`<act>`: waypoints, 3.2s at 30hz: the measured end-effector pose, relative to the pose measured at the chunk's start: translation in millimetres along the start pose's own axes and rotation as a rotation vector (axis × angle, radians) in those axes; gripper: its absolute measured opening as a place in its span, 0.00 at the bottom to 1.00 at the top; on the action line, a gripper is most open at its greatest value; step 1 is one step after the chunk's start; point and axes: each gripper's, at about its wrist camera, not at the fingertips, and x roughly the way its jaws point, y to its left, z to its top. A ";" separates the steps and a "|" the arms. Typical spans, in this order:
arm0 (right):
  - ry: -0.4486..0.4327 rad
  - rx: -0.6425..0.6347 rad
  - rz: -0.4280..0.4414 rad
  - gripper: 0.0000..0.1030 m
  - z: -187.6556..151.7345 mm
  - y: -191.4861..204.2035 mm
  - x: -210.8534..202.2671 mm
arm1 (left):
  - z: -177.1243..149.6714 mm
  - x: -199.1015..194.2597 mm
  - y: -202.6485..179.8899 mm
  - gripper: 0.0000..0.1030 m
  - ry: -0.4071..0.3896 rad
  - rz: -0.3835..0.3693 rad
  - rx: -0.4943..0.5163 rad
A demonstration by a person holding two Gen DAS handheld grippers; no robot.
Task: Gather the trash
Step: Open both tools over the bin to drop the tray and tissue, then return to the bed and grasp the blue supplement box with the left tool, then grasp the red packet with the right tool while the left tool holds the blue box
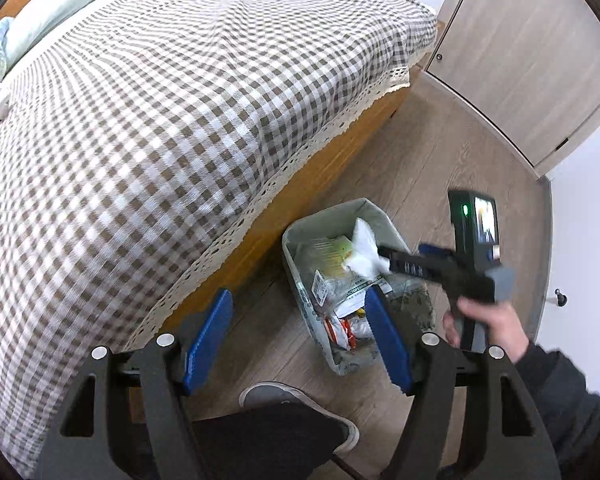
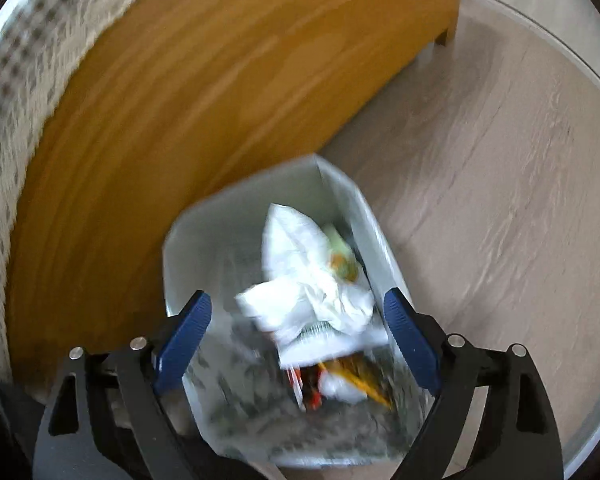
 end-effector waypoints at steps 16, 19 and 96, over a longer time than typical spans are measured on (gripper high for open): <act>-0.098 -0.113 -0.168 0.82 -76.8 35.1 -153.8 | -74.9 -137.9 44.7 0.72 -0.250 -0.073 -0.084; -0.205 -0.206 -0.154 0.82 -87.4 73.3 -201.3 | -94.7 -176.1 58.6 0.73 -0.331 -0.062 -0.084; -0.296 -1.040 0.322 0.82 74.5 688.8 -90.8 | -175.3 -247.7 519.0 0.57 -0.468 0.388 -0.882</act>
